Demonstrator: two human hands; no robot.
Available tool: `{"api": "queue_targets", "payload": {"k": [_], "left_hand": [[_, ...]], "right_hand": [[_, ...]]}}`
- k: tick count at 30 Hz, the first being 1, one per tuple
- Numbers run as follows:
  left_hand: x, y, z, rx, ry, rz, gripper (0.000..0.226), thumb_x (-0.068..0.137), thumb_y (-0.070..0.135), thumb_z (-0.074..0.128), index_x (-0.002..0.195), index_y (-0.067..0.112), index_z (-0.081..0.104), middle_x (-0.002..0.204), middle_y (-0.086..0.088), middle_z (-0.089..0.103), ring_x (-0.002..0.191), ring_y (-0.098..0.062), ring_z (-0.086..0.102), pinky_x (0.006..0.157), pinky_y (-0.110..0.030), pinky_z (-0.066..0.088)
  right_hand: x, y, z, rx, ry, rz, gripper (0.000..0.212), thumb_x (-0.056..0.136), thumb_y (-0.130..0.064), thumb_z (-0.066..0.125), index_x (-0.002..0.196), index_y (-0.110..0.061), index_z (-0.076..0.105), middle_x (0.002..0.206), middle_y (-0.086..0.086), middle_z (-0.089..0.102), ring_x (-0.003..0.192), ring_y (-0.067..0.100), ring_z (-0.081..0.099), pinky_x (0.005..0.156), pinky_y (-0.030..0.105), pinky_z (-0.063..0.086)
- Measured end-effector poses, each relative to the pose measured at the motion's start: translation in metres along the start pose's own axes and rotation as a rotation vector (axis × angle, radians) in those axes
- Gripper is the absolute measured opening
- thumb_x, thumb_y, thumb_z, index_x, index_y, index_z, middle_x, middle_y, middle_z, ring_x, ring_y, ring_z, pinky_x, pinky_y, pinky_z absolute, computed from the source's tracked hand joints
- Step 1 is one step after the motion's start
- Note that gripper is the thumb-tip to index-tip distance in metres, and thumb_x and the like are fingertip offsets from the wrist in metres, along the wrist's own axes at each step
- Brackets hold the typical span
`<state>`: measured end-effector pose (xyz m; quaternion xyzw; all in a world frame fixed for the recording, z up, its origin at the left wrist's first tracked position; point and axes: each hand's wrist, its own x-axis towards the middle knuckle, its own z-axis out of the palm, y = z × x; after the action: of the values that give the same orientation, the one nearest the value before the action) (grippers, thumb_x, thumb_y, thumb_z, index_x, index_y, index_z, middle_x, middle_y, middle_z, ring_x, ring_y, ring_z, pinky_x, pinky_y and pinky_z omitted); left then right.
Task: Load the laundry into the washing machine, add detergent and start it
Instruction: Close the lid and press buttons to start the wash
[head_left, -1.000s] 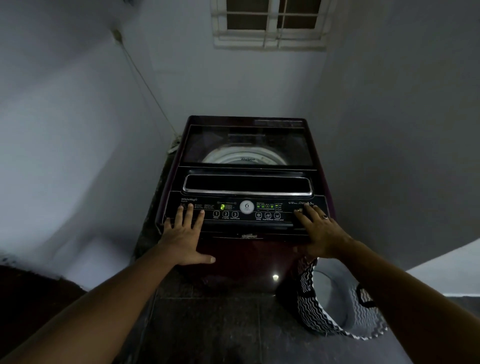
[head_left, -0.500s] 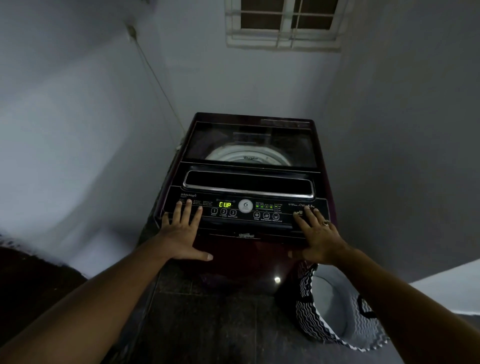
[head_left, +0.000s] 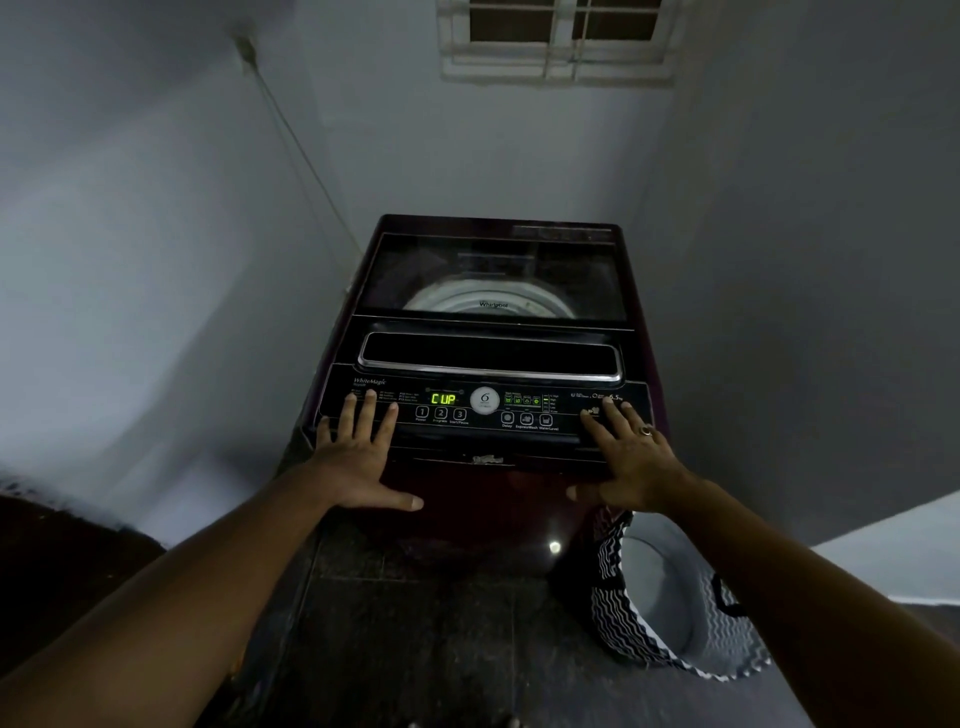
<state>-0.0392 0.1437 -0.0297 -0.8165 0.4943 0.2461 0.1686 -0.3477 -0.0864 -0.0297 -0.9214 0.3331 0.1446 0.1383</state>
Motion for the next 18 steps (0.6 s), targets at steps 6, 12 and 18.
{"api": "queue_targets", "payload": {"k": [6, 12, 18], "left_hand": [[0.0004, -0.0003, -0.0009, -0.008, -0.019, -0.002, 0.151, 0.046, 0.103, 0.043, 0.143, 0.024, -0.040, 0.144, -0.012, -0.054, 0.134, -0.036, -0.048, 0.114, -0.067, -0.009], [-0.0016, 0.0019, -0.0018, -0.010, -0.015, -0.009, 0.150, 0.048, 0.102, 0.045, 0.144, 0.024, -0.040, 0.144, -0.012, -0.054, 0.135, -0.036, -0.047, 0.115, -0.066, -0.010], [-0.0022, 0.0020, -0.0028, -0.018, -0.015, -0.004, 0.149, 0.049, 0.102, 0.045, 0.145, 0.023, -0.038, 0.145, -0.012, -0.053, 0.135, -0.036, -0.046, 0.115, -0.066, -0.010]], "right_hand": [[0.0009, -0.0004, 0.0002, 0.005, 0.001, 0.013, 0.124, 0.068, -0.086, 0.057, 0.160, -0.032, -0.006, 0.167, 0.009, -0.020, 0.153, 0.030, -0.018, 0.124, 0.056, 0.006], [0.0010, 0.0002, -0.0002, 0.006, -0.001, 0.013, 0.124, 0.068, -0.086, 0.058, 0.160, -0.032, -0.005, 0.166, 0.008, -0.020, 0.153, 0.030, -0.017, 0.124, 0.057, 0.006], [0.0017, -0.0001, 0.0003, -0.002, 0.003, 0.012, 0.123, 0.069, -0.085, 0.059, 0.160, -0.032, -0.005, 0.166, 0.009, -0.020, 0.153, 0.031, -0.017, 0.123, 0.056, 0.005]]}}
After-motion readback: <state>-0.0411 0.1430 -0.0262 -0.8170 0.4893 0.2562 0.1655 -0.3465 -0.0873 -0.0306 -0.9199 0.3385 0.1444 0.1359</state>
